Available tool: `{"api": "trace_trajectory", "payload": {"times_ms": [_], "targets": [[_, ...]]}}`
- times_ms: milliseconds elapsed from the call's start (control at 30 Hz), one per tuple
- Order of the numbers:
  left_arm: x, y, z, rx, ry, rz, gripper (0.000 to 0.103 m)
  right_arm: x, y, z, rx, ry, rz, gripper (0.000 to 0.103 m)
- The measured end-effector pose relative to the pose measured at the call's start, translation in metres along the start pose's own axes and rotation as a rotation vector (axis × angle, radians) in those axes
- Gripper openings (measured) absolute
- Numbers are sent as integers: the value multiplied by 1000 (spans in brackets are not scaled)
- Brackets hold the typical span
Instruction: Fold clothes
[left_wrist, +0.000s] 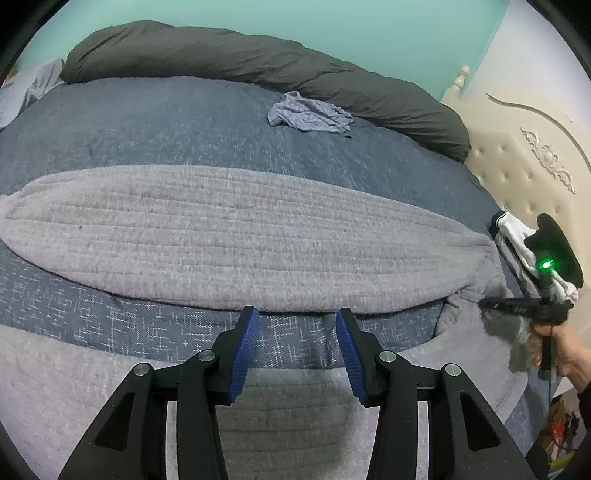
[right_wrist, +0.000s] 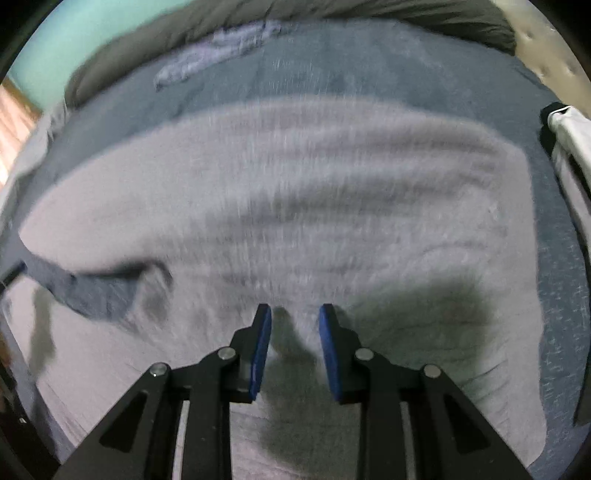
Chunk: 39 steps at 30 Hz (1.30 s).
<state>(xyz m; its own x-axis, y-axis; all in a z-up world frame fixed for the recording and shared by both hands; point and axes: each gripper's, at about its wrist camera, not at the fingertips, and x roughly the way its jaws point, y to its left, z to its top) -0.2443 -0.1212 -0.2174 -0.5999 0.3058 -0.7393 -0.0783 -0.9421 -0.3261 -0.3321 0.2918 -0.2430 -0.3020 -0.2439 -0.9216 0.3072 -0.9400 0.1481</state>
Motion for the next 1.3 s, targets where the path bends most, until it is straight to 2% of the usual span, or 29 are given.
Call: {"api": "trace_trajectory", "payload": {"times_ms": [367,500,667,767,967,1167,1300], "targets": [[2,13,-4,-22,28,12,48,18,33,-21,-52,86,6,26],[-5,15,-7,-10,26,20,48,-4,23,-24,45,7,56,26],[-19,19,-13,-24,31,23,48,-45,12,-38,61,-34,22,26],[-33,22,-16,-41,32,22,48,-70,-31,-46,93,-59,14,26],[-69,33,-24,-102,38,17,49,-118,-73,-87,167,-88,-4,26],[-113,47,-34,-122,47,44,50,-142,-102,-124,234,-115,-14,30],[-138,64,-46,-137,58,75,54,-148,-122,-148,314,-120,9,37]]}}
